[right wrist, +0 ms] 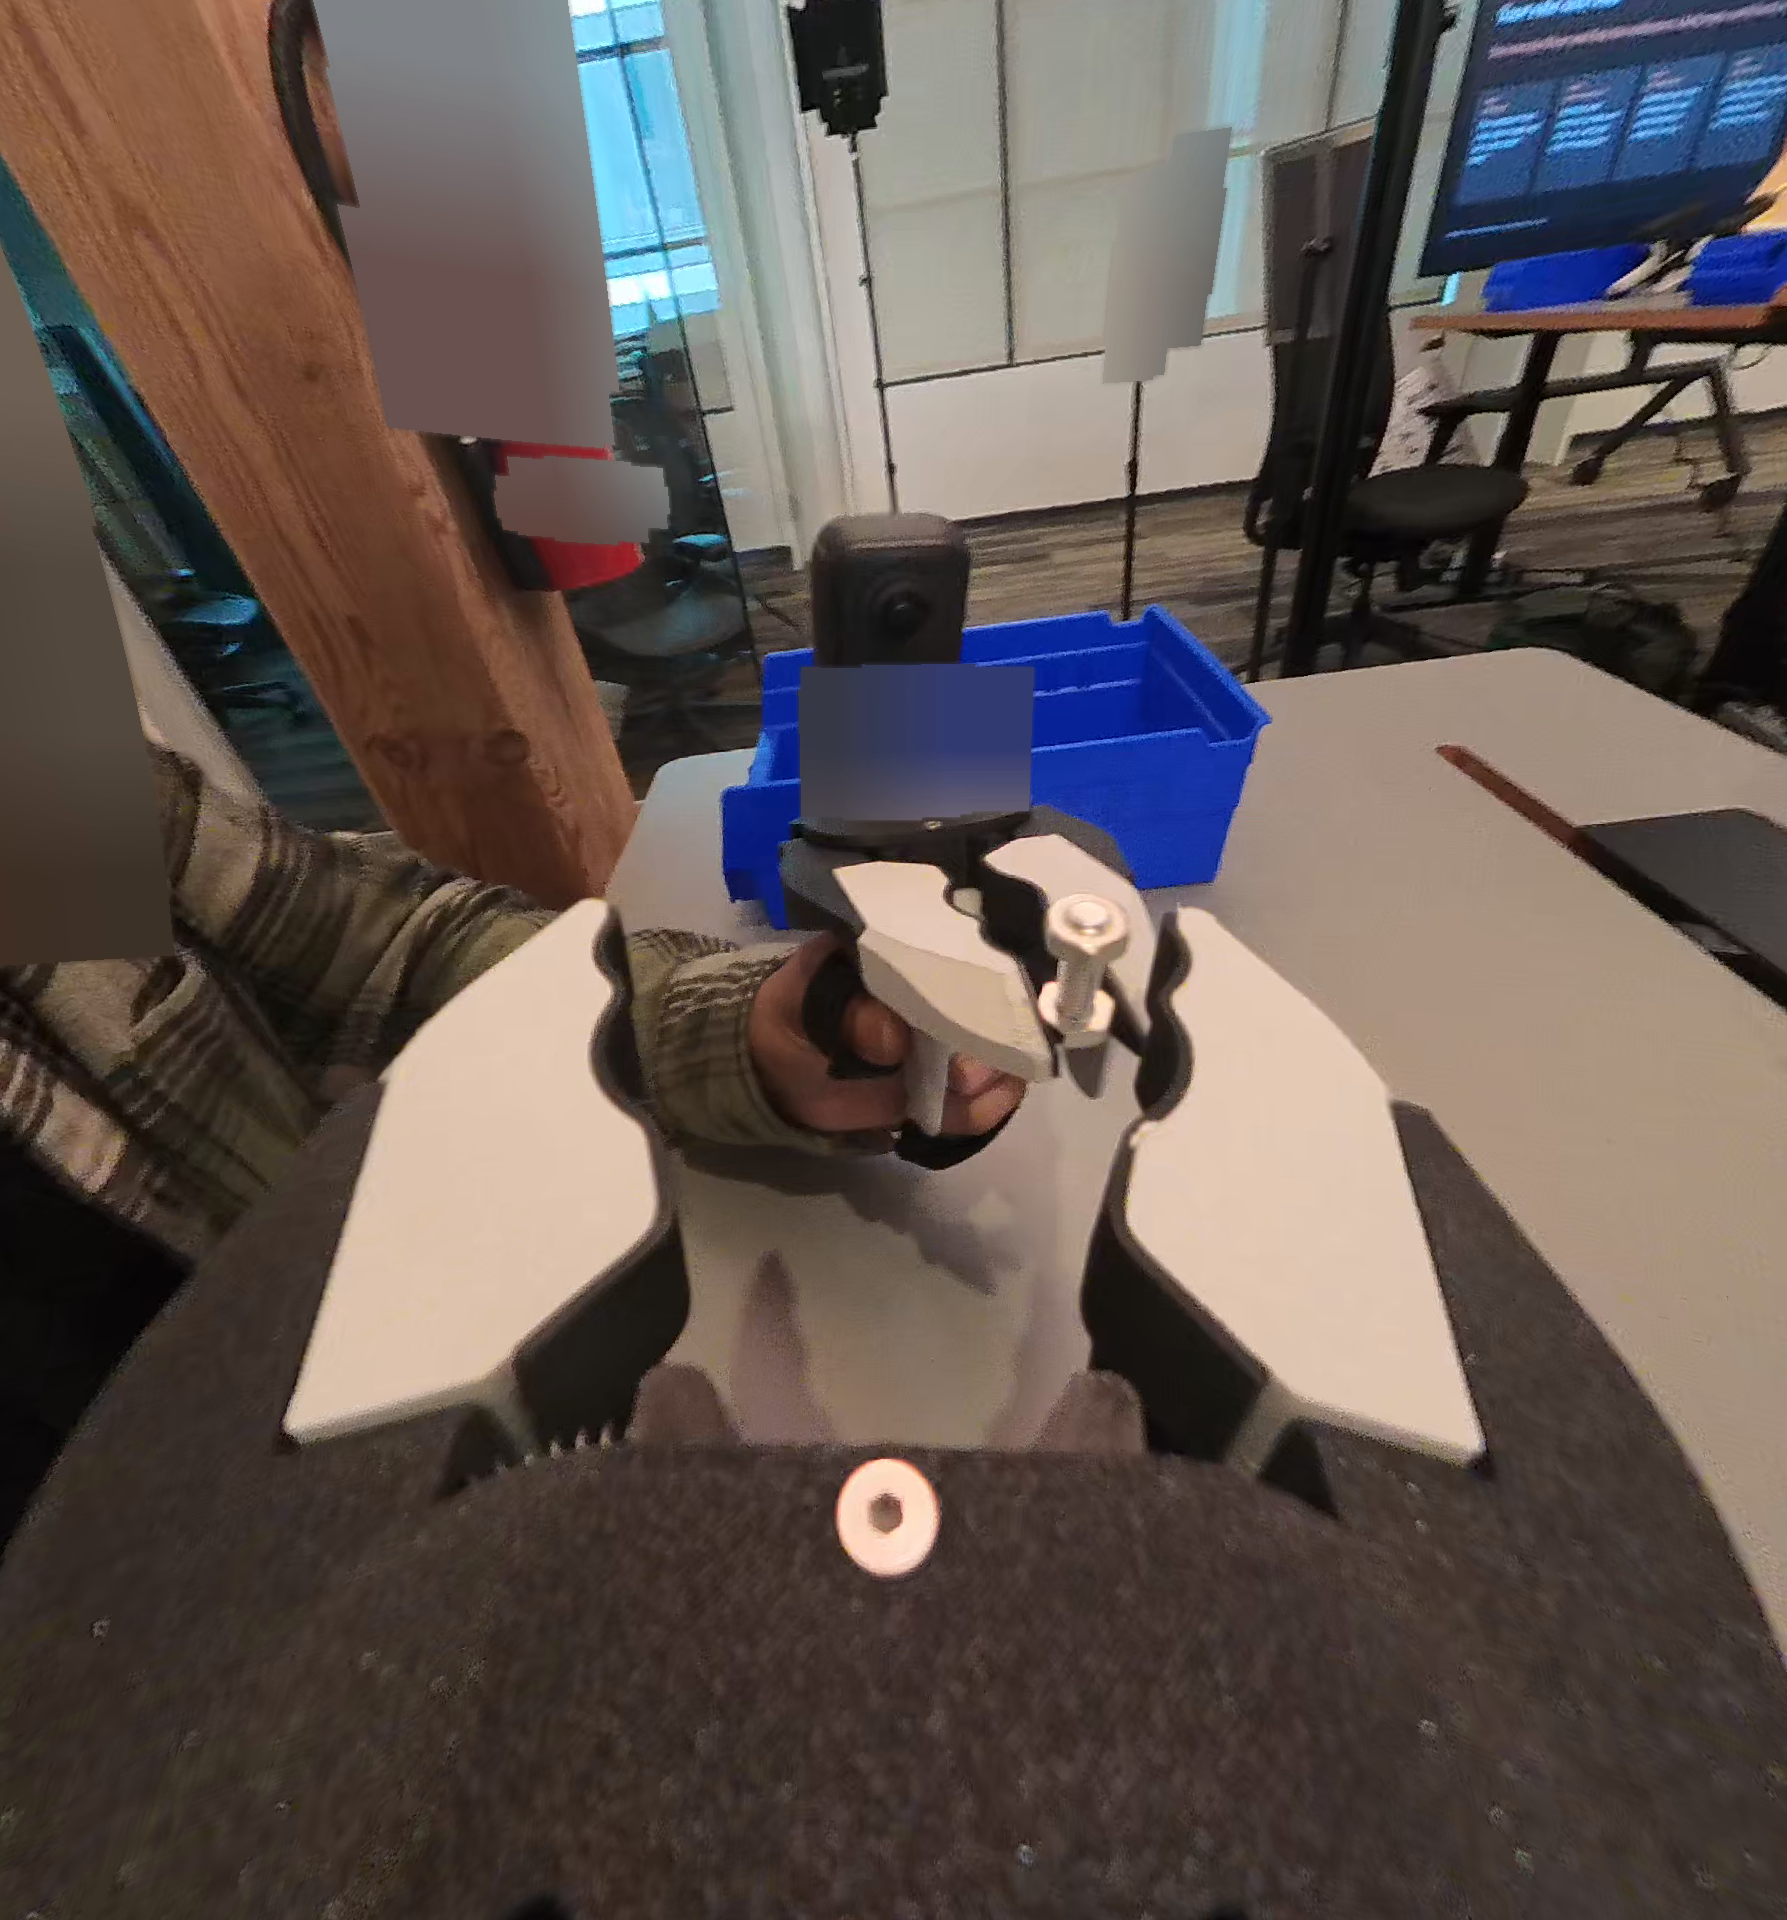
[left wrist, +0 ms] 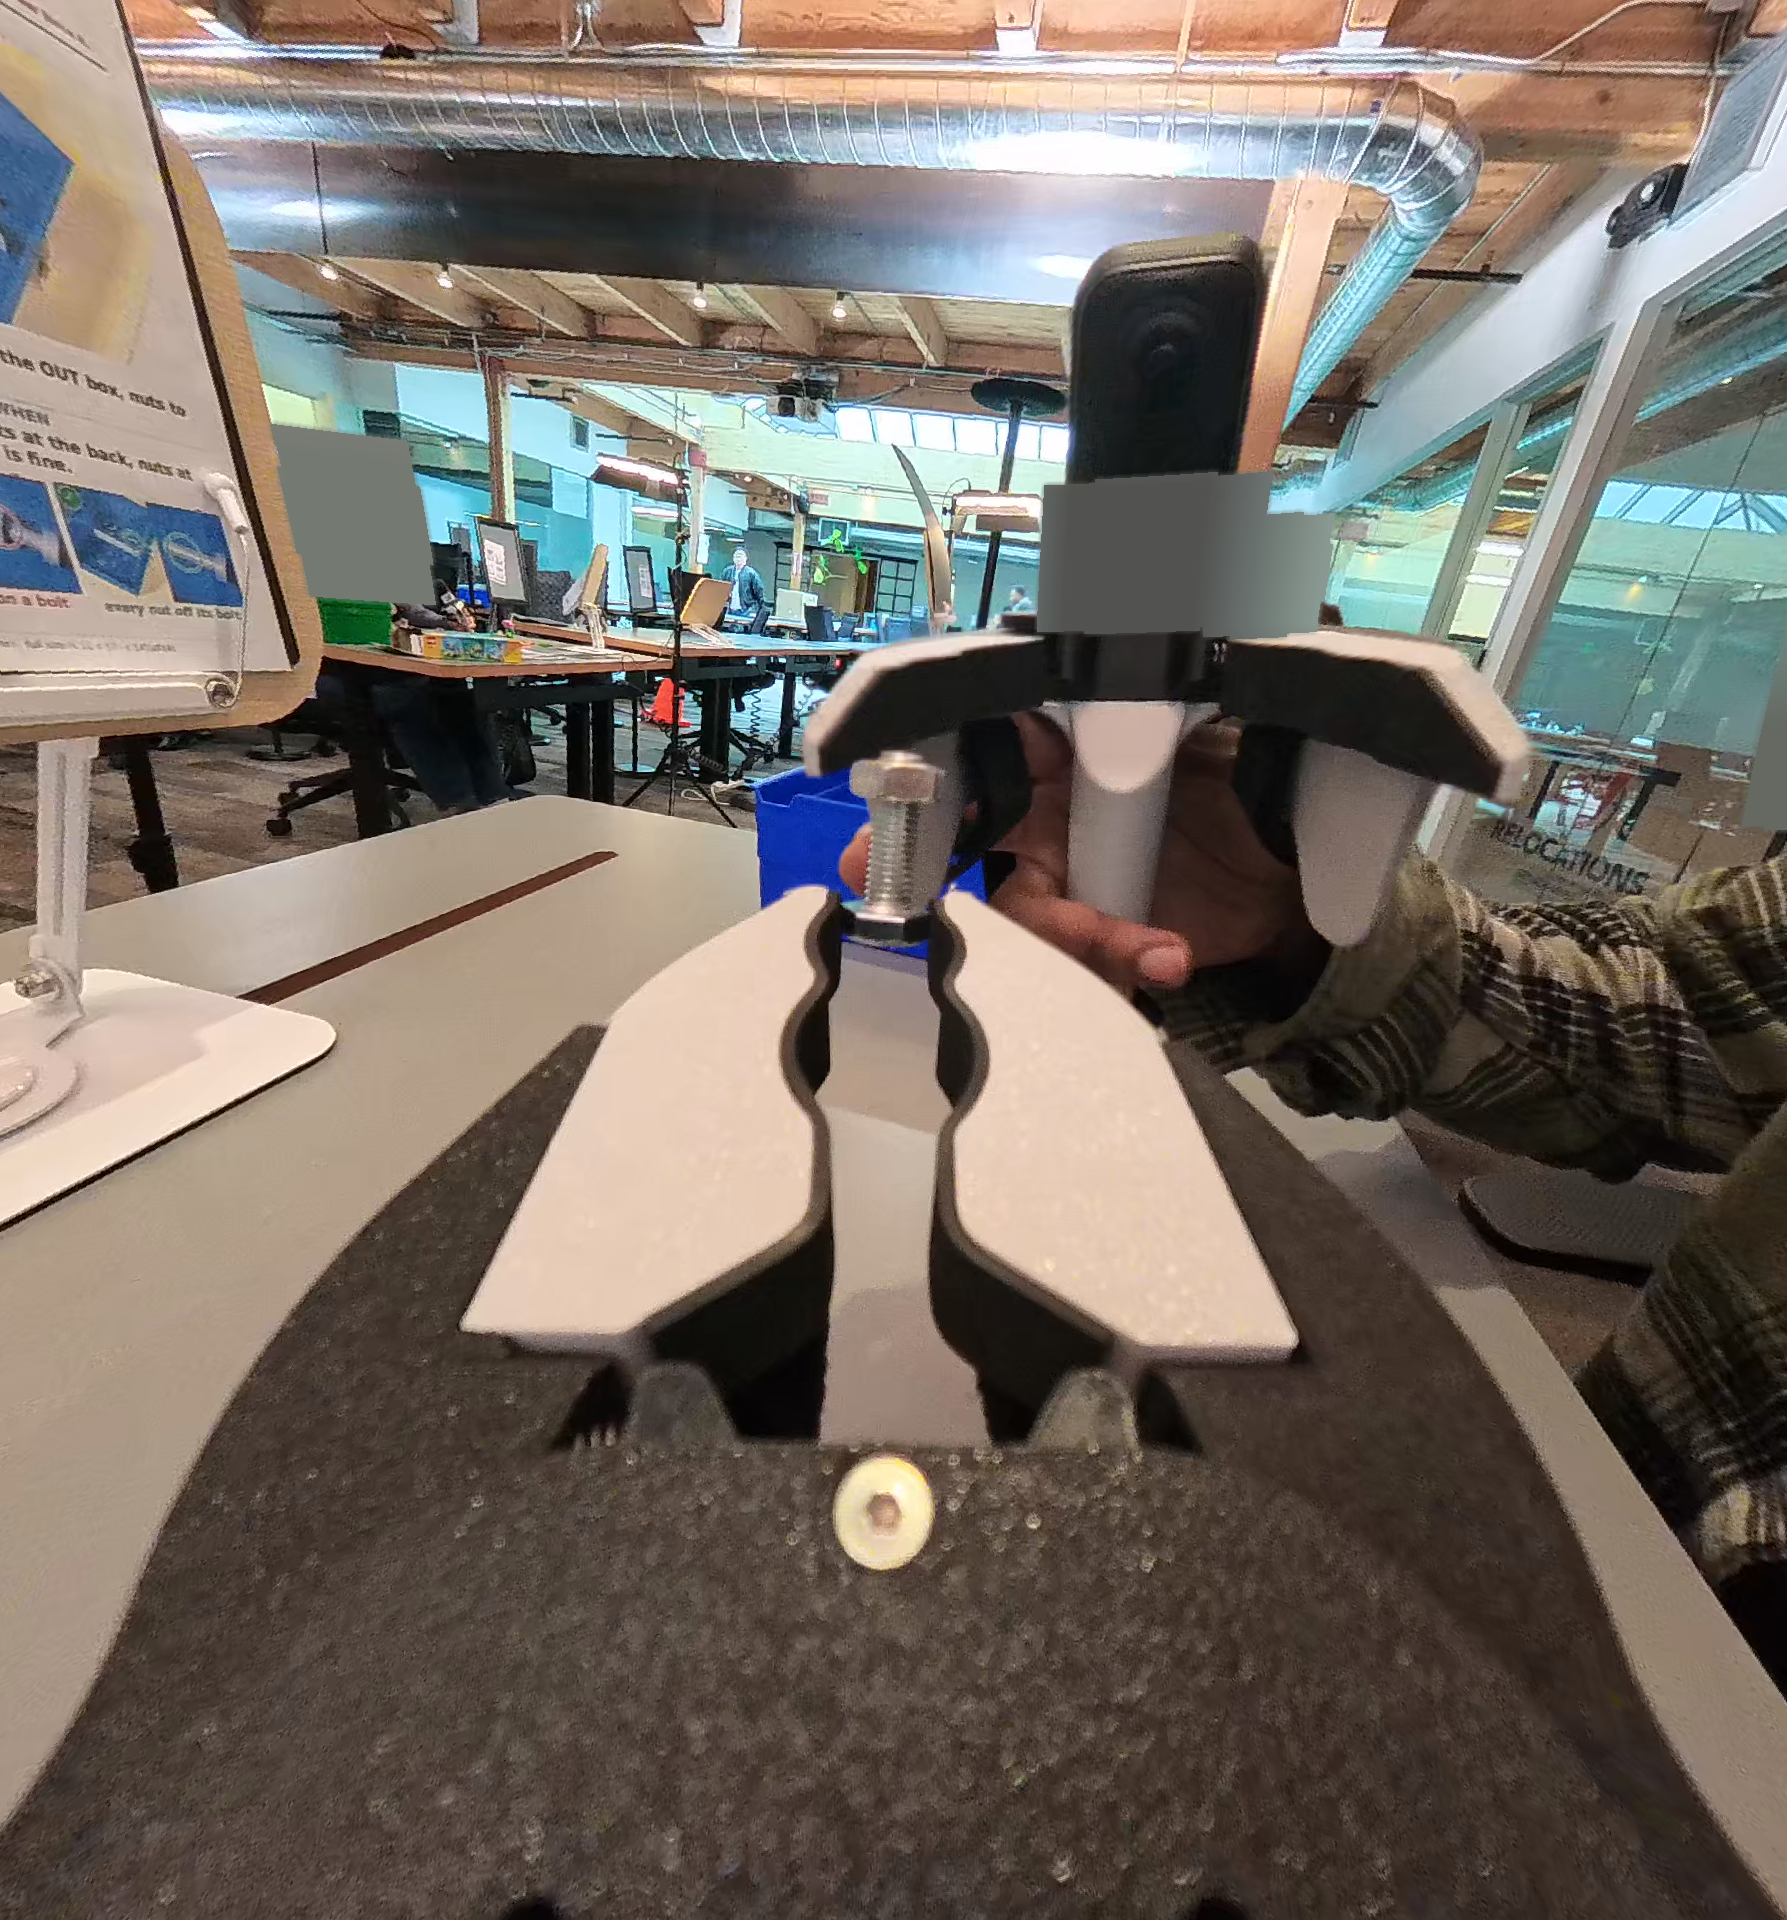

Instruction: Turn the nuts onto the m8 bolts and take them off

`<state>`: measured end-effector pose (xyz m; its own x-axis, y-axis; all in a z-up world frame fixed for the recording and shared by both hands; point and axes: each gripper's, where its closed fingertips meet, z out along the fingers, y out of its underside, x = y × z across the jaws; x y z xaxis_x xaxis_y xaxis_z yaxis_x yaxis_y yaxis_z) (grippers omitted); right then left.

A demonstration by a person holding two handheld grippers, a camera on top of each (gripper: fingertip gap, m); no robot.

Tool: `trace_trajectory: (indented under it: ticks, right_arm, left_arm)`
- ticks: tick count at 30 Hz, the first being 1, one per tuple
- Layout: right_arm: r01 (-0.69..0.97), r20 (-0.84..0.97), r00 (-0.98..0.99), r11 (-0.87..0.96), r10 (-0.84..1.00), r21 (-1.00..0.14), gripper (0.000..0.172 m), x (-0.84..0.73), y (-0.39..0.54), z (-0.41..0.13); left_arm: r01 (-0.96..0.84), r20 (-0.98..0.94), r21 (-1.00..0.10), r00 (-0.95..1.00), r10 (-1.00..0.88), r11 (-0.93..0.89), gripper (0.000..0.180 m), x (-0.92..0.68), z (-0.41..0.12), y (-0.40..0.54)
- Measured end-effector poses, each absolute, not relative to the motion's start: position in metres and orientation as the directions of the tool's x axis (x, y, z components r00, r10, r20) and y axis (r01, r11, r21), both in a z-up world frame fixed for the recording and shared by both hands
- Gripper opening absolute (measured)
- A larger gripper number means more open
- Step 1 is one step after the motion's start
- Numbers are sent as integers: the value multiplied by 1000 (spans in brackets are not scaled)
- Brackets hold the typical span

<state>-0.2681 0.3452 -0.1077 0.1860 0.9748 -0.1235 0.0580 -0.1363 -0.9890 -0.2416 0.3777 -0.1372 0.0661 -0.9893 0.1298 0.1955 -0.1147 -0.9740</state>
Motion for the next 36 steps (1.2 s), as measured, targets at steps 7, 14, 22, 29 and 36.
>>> trace_trajectory:
  ticks: [7,14,22,29,36]
  right_arm:
    - [72,-75,229,-94,971,-993,95,-262,330,-106]
    - [66,-119,208,-135,971,-989,99,-271,336,-110]
    - [60,-113,247,-132,962,-989,96,-268,345,-109]
    - [84,-94,257,-119,962,-989,90,-263,332,-114]
    - [83,-133,227,-155,965,-984,100,-277,343,-115]
  left_arm:
    - [200,137,-973,82,-987,-118,15,-245,-137,382]
    - [189,131,-975,83,-988,-114,15,-242,-138,380]
    - [196,141,-973,69,-988,-125,15,-241,-138,379]
    - [205,161,-969,87,-983,-140,15,-246,-138,386]
    - [192,150,-973,89,-985,-131,15,-243,-139,383]
